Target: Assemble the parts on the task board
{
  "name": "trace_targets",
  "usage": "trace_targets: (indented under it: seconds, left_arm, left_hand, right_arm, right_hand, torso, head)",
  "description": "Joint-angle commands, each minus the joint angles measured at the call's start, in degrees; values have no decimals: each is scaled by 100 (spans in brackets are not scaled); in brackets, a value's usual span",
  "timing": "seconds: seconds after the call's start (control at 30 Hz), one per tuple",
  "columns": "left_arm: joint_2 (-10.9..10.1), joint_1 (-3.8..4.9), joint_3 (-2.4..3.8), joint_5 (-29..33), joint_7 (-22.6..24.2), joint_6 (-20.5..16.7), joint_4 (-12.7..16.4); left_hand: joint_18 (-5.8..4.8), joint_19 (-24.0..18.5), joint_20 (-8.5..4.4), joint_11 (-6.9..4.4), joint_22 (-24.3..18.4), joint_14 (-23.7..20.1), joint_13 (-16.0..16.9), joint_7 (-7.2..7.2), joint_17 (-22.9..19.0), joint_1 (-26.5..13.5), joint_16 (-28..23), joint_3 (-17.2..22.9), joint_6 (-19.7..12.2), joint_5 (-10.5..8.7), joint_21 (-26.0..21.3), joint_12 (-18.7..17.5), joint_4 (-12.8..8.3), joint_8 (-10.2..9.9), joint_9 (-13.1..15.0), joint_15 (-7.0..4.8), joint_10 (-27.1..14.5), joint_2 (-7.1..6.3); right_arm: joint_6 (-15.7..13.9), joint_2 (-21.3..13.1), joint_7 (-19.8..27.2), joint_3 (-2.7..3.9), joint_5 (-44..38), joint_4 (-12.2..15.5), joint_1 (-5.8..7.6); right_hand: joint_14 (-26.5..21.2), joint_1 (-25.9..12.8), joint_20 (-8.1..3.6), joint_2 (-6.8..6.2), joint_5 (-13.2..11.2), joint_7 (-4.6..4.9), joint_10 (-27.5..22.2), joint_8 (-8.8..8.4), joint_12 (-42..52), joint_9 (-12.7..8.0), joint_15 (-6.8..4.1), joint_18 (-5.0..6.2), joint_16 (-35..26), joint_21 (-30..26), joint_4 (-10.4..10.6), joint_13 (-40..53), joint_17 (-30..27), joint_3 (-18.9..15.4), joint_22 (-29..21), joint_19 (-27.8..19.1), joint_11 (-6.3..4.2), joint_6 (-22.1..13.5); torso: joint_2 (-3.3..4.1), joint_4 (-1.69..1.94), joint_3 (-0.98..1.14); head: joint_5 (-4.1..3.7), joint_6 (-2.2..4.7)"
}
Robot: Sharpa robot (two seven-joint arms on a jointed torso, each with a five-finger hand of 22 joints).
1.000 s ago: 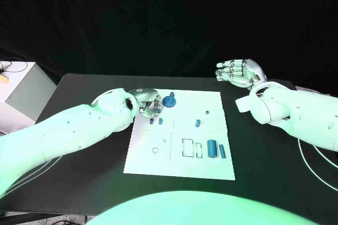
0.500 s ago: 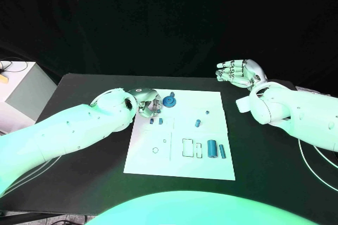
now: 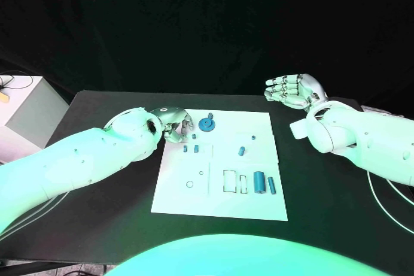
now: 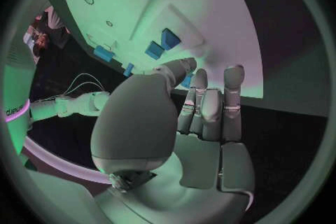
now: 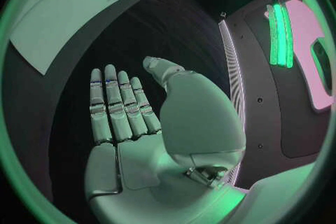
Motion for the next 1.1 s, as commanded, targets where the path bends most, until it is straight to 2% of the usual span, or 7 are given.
trace_targets:
  seconds: [0.03,0.2,0.3,0.4,0.67,0.83,1.1]
  left_arm:
    - [-36,-3,78,151,6,-280,-74]
    - [-207,-4,388,1566,163,-247,-321]
    - [-386,-1,549,2739,423,-208,-425]
    - [-577,2,645,4159,797,-41,-464]
    - [-967,-4,721,7318,1567,556,-195]
    - [-1114,-102,731,7822,1809,700,126]
    - [-1192,-187,740,7951,1924,748,371]
  left_hand:
    - [22,-182,-5,5,-189,-186,-55,88,-269,142,-108,169,192,36,-140,31,-23,130,41,2,-24,101]
    - [82,-510,25,114,-414,-590,-214,218,-934,220,-360,386,269,22,-289,-56,-162,344,96,69,-51,60]
    - [91,-694,97,213,-437,-1291,-351,282,-2024,116,-796,365,207,12,-381,-198,-176,465,117,156,-251,56]
    - [95,-808,158,264,-577,-1649,-499,321,-2660,-10,-1224,261,114,9,-609,-296,-119,583,125,202,-292,142]
    - [85,-671,356,404,-1606,-1871,-1142,408,-2973,-669,-2026,-478,-252,-7,-2008,-1056,844,857,100,387,-272,261]
    - [83,-507,378,439,-1914,-1919,-1284,431,-3019,-560,-2165,-733,-333,-7,-2396,-1215,1035,918,62,406,-249,227]
    - [82,-415,376,450,-1996,-1895,-1322,454,-3015,-479,-2168,-806,-391,-4,-2488,-1242,1074,918,35,410,-224,227]
  right_arm:
    - [202,-15,-149,1,-881,-7,-5]
    - [559,-29,-579,2,-1876,-17,-7]
    - [737,-45,-831,1,-2657,-12,-7]
    - [927,-61,-1103,2,-3594,13,-7]
    - [1540,-94,-2018,2,-5935,280,-47]
    - [1735,-64,-2435,-5,-6806,447,-107]
    - [1643,59,-2774,-24,-7328,492,-180]
  right_hand:
    - [430,112,-142,1,-150,189,267,67,63,6,-158,47,217,164,-141,5,90,160,48,390,-126,193]
    - [1058,241,-467,77,-304,20,751,187,194,50,-434,40,543,538,-309,8,321,427,185,1089,-312,530]
    - [1327,302,-599,125,-327,-39,983,247,238,81,-548,35,697,747,-409,30,452,351,291,1331,-397,695]
    - [2220,356,-994,195,-269,-206,1319,275,210,132,-850,6,1303,1536,-570,44,888,20,741,2026,-593,923]
    - [2663,-103,-1162,-132,-272,-317,1449,10,-33,172,-1000,-2,3955,2729,-274,147,2953,153,1520,2734,-713,915]
    - [2689,-218,-1121,-380,-359,-339,964,-154,-25,247,-949,-226,6021,4358,-56,88,4829,293,3348,3091,-657,754]
    - [2671,-162,-1071,-438,-502,-310,678,-205,-26,321,-908,-268,6592,4803,54,48,5316,71,3844,3131,-619,754]
  torso:
    - [2,-8,1]
    - [2,-28,14]
    - [-1,-25,30]
    - [-2,-13,24]
    - [4,1,-4]
    - [-13,-7,-3]
    - [-30,-30,-15]
  head:
    - [-25,0]
    - [-61,0]
    - [-130,0]
    - [-163,0]
    - [-153,0]
    - [-180,0]
    - [-214,0]
